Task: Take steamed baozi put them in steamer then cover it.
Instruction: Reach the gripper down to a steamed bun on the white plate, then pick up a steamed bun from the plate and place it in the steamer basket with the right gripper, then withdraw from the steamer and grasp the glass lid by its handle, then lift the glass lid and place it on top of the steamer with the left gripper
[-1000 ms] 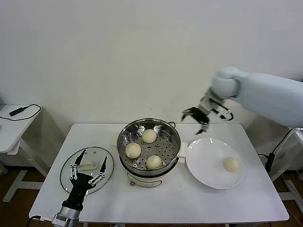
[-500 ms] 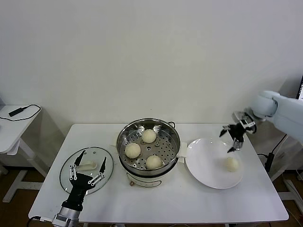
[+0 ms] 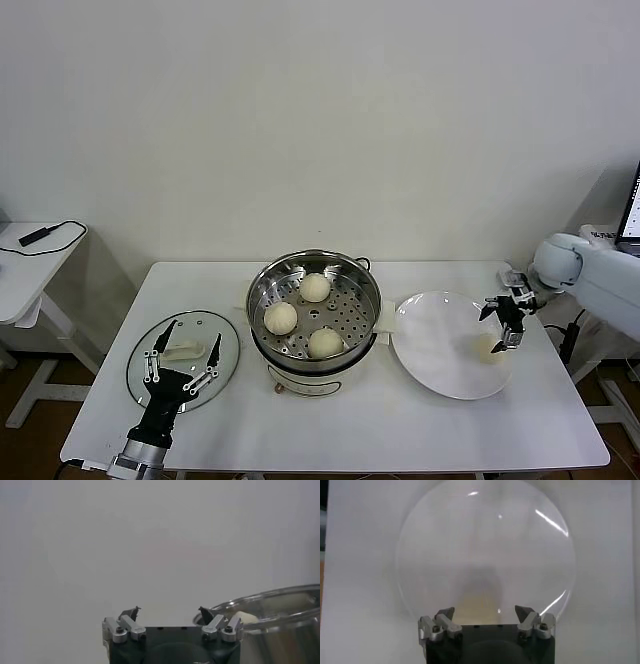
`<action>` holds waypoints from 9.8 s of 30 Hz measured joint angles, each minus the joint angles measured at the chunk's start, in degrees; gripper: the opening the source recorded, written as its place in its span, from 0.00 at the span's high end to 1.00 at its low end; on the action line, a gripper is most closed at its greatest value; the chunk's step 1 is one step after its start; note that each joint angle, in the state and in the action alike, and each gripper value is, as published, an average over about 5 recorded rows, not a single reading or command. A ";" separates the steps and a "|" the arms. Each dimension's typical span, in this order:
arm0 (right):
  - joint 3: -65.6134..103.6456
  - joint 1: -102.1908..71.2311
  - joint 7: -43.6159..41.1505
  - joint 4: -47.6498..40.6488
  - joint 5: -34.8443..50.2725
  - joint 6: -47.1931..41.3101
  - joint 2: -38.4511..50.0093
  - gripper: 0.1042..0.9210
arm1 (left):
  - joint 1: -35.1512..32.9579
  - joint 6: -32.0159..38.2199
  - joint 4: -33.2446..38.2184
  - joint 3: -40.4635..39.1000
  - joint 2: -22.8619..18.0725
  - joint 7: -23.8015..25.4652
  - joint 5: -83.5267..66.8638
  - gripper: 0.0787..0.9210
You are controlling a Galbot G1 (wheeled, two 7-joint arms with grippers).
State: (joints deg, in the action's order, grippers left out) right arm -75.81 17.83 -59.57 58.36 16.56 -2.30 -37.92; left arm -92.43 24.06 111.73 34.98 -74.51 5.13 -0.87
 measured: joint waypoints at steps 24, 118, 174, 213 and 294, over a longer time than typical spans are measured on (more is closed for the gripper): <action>2.18 -3.80 1.21 -2.04 -1.57 -0.65 -0.91 0.30 | 0.33 0.31 -0.63 0.35 -0.05 -0.04 0.09 0.12; -22.56 25.82 2.07 12.51 23.27 -12.60 -33.36 0.19 | 0.70 0.66 1.03 -0.04 -0.32 -0.23 -0.16 0.12; 94.97 -74.81 76.11 31.84 -2.40 26.94 -27.28 0.12 | 6.53 -7.70 -4.87 -0.53 4.79 -13.01 32.75 0.12; 107.38 -92.53 72.95 31.62 -7.85 29.79 -38.01 0.12 | 14.95 -18.25 -25.57 -1.18 3.67 -19.95 66.67 0.12; 106.46 -89.95 72.05 33.02 -11.08 25.58 -37.82 0.12 | 20.11 -32.90 3.76 -6.89 9.10 -11.20 57.19 0.86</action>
State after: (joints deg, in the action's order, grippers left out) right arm 30.65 -72.12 12.48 91.38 5.49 23.28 -75.74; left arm -72.33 -8.84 115.49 28.09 -65.40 -6.07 56.32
